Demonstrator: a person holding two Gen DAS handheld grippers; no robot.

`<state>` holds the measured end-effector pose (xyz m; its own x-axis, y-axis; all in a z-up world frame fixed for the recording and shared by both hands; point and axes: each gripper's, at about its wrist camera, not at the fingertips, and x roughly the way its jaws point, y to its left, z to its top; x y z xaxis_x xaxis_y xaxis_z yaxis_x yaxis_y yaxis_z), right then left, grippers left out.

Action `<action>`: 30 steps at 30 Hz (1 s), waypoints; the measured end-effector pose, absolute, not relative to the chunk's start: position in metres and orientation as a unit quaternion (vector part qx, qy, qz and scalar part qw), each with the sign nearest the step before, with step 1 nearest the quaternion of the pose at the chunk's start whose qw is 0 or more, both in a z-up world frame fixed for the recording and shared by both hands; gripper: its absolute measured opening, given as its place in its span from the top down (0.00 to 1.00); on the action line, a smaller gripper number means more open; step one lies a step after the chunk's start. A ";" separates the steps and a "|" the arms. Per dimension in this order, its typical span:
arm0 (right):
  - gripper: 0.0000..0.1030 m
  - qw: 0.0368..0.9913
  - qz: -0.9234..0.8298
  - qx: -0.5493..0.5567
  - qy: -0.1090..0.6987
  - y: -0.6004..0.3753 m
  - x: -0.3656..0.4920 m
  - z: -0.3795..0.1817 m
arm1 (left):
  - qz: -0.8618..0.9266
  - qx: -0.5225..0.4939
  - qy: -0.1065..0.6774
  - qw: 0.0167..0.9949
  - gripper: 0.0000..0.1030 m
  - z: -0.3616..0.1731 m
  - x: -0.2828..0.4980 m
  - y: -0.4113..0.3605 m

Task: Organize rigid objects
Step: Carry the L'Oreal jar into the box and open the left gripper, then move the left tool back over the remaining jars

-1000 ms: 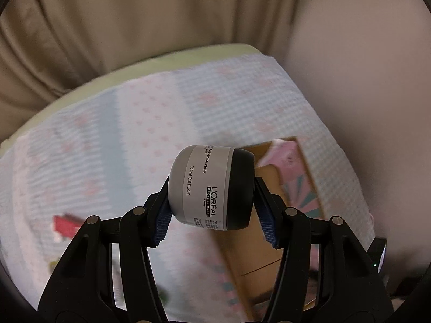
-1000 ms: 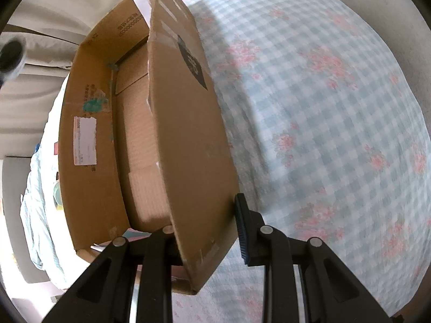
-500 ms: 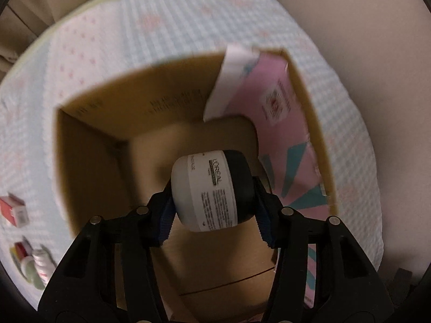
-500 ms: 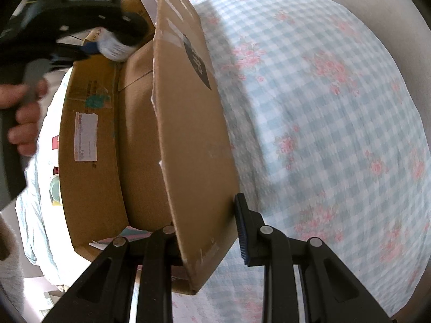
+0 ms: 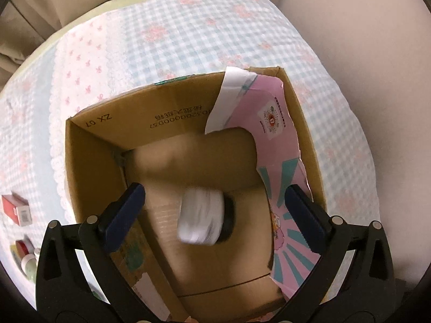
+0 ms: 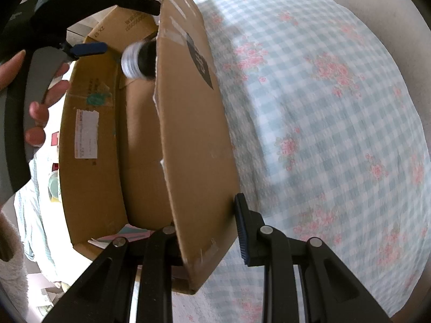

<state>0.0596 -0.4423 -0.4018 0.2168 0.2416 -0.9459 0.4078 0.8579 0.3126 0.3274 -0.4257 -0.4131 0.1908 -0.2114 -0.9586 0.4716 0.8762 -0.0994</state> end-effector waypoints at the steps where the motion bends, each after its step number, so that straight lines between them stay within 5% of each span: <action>1: 0.77 0.735 -0.057 0.261 0.623 -0.442 0.060 -0.402 | -0.224 0.107 0.597 0.763 0.00 -0.412 0.328 -0.426; 19: 0.77 0.740 -0.054 0.256 0.619 -0.436 0.059 -0.405 | -0.227 0.100 0.577 0.778 0.00 -0.344 0.303 -0.380; 30: 0.77 0.743 -0.047 0.253 0.618 -0.439 0.056 -0.403 | -0.174 0.060 0.511 0.840 0.00 -0.253 0.271 -0.218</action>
